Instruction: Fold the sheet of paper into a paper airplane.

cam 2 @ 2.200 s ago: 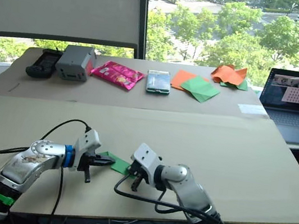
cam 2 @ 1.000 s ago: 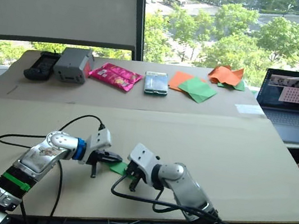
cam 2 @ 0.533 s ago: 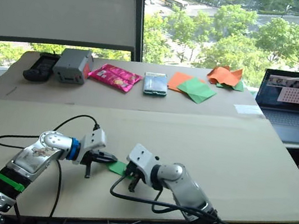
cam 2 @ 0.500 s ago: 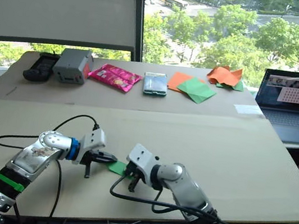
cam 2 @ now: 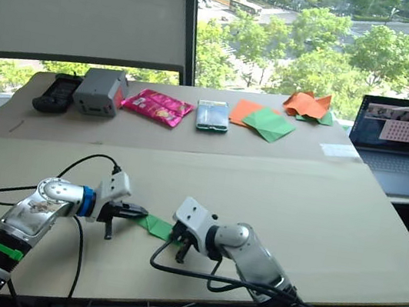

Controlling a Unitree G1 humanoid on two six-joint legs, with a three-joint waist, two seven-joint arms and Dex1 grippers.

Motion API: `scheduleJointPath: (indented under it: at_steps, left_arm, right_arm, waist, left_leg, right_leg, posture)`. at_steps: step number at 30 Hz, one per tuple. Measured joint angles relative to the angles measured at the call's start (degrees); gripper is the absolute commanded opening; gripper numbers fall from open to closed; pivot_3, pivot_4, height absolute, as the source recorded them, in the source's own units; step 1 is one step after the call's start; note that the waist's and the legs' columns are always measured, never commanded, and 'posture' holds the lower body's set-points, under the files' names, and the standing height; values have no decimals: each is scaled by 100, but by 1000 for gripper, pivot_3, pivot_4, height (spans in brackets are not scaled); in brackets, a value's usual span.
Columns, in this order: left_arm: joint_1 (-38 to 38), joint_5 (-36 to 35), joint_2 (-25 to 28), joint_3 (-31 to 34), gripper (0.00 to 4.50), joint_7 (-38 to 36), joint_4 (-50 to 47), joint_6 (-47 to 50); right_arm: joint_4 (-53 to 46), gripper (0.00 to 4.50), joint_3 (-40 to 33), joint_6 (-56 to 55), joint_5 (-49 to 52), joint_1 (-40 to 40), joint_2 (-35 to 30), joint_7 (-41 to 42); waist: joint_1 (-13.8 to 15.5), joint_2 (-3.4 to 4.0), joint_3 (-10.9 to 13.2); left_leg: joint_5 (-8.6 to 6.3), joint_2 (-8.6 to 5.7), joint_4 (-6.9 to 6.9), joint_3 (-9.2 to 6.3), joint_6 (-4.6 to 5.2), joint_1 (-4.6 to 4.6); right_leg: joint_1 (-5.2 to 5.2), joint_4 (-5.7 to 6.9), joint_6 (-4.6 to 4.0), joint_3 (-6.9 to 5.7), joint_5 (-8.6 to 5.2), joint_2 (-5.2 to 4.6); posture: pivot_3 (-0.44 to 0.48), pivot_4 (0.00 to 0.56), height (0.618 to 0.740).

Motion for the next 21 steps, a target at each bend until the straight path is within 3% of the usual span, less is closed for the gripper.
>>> scheduleJointPath:
  at_steps: [13,21]
  left_arm:
    - [222,-69,-17,378,0,408,-144,114]
    - [1123,-1177,114,1536,0,631,-1419,1457]
  right_arm:
    - [-14,15,2,-3,0,-16,0,5]
    - [-381,15,-539,67,295,246,87,-22]
  waist:
    - [-2,-1,2]
    - [17,-35,88]
  left_leg:
    - [0,1,-5,0,0,-2]
    - [9,4,-10,2,14,-62]
  right_leg:
    - [-10,1,0,0,0,0]
    - [-62,2,0,-1,3,1]
  posture:
    - [0,150,721]
    - [0,150,721]
